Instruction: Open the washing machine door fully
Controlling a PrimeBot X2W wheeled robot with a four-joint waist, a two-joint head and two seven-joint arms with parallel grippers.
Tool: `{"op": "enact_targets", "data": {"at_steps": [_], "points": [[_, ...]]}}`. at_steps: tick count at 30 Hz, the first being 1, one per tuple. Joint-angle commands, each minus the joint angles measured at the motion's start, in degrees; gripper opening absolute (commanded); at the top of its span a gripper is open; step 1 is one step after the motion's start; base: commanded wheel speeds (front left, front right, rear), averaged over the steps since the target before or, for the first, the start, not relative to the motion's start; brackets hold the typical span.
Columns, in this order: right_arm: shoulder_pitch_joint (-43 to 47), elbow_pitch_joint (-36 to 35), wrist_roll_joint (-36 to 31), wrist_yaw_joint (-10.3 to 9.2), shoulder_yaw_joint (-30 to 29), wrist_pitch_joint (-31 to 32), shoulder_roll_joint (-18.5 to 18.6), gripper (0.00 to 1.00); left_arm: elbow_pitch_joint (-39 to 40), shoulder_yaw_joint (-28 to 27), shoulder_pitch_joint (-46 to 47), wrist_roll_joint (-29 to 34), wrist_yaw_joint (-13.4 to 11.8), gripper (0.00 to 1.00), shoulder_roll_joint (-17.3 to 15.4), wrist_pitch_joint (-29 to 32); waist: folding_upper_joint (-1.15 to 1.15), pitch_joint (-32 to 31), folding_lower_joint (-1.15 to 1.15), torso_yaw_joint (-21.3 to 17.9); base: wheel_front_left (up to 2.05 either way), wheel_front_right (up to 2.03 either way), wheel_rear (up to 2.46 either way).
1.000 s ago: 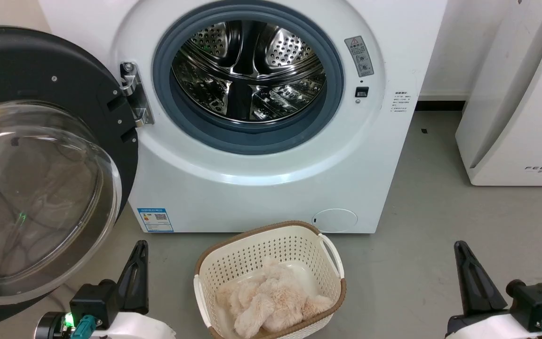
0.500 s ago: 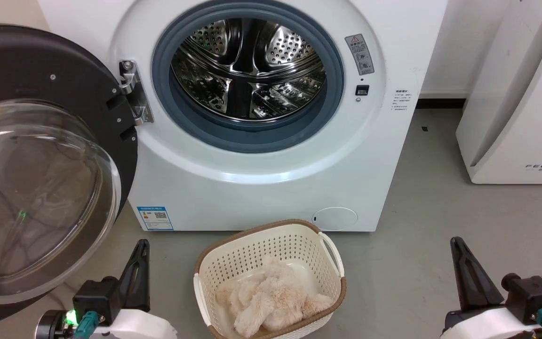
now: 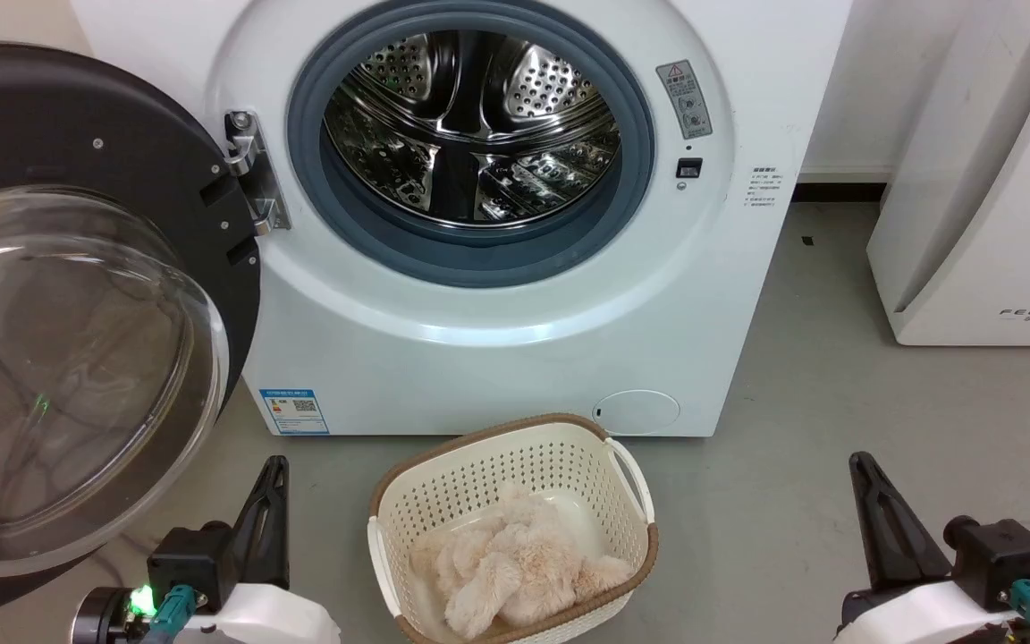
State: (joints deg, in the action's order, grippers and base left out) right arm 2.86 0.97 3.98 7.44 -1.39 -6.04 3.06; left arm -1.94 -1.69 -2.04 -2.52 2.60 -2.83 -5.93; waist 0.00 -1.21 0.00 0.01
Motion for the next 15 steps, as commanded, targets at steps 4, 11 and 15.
{"op": "enact_targets", "data": {"at_steps": [4, 11, 15], "points": [[-1.29, -0.45, -0.87, 0.03, 0.27, 0.79, -0.12, 0.00, 0.46, 0.24, 1.16, 0.64, -0.56, 0.00, -0.04, 0.70, 0.00, 0.11, 0.00, 0.00, 0.00, 0.00, 0.00], [-1.50, -0.52, -1.29, 0.03, 0.42, 1.50, -0.13, 0.00, 0.66, 0.44, 1.28, 0.89, -0.84, 0.00, -0.04, 1.41, 0.00, 0.26, 0.00, 0.00, 0.00, 0.00, 0.00], [-1.64, -0.57, -1.57, 0.03, 0.52, 1.97, -0.13, 0.00, 0.79, 0.56, 1.36, 1.06, -1.02, 0.00, -0.04, 1.88, 0.00, 0.36, 0.00, 0.00, 0.00, 0.00, 0.00]]}}
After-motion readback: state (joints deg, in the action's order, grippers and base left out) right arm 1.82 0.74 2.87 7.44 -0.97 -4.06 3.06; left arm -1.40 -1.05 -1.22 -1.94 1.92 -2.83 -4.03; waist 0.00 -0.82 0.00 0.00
